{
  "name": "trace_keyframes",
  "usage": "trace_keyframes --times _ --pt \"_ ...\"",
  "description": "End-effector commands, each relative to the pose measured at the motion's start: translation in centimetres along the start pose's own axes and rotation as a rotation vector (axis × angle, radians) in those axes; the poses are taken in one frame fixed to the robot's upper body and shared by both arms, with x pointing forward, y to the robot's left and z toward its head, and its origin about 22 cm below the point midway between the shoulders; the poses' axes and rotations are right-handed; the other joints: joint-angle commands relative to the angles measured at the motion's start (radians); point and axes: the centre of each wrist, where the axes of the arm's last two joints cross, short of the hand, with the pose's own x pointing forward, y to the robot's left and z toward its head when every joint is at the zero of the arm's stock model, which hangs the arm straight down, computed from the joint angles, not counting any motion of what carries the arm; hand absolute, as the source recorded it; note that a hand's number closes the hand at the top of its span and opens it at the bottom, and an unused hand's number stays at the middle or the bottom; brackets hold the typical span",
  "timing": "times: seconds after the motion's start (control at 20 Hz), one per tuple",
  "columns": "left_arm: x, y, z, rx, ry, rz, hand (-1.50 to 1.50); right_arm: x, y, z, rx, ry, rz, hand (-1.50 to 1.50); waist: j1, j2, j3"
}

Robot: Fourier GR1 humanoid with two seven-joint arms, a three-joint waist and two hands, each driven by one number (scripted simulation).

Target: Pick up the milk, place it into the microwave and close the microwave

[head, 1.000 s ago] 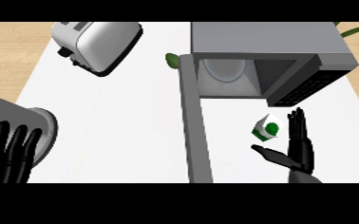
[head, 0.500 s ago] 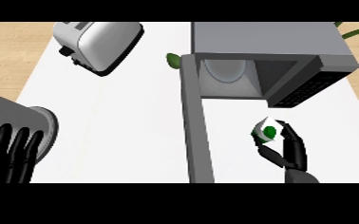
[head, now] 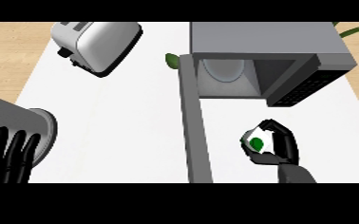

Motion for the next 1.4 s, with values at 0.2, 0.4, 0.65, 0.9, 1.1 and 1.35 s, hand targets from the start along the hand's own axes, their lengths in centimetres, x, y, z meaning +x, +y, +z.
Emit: trace_keyframes --times 0.2,0.4,0.65,0.9,1.1,1.35 --pt "-0.7 1.4 0.5 0.027 -0.001 0.012 -1.50 0.7 0.9 3.7 0.178 -0.096 -0.113 1.50 -0.012 -0.004 -0.001" --pt "0.7 2.1 0.9 0.017 0.023 0.010 -1.50 2.8 2.0 -0.2 0.155 -0.078 -0.081 1.50 -0.005 -0.001 -0.001" --pt "-1.4 1.6 0.6 0.024 0.030 -0.001 -1.50 5.2 4.4 -3.4 0.149 -0.140 -0.011 1.50 -0.002 0.000 0.000" --pt "-0.3 2.8 1.5 0.035 0.044 -0.001 -1.50 7.4 7.6 -6.3 0.163 -0.156 0.044 1.50 0.002 0.000 0.000" --pt "-2.2 3.5 -0.1 0.032 0.029 -0.012 -1.50 10.2 11.2 -10.4 0.115 -0.118 0.152 1.50 0.003 0.002 0.000" --pt "-2.2 4.4 0.3 0.026 0.023 -0.011 -1.50 9.9 11.2 -14.2 0.058 -0.070 0.253 1.50 0.010 0.004 0.000"
